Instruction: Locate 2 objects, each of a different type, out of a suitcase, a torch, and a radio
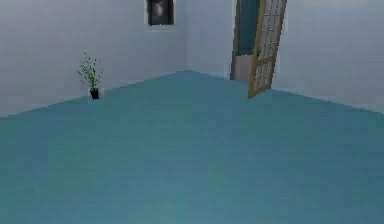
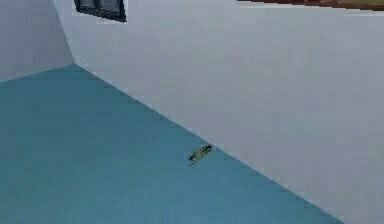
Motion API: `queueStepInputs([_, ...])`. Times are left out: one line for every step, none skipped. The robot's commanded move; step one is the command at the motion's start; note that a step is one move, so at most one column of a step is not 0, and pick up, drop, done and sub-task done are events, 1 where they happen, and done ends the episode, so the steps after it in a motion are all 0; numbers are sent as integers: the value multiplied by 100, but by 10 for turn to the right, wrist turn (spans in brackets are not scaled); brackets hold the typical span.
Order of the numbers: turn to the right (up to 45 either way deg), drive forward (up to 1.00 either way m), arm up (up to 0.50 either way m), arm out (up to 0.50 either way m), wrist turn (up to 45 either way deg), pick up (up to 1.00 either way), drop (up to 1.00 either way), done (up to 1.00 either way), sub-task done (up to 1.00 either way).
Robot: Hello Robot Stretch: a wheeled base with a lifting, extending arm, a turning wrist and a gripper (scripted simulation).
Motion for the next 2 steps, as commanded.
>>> queueStepInputs([-450, 0, 0, 0, 0, 0, 0, 0, 0])
queueStepInputs([0, 100, 0, 0, 0, 0, 0, 0, 0])
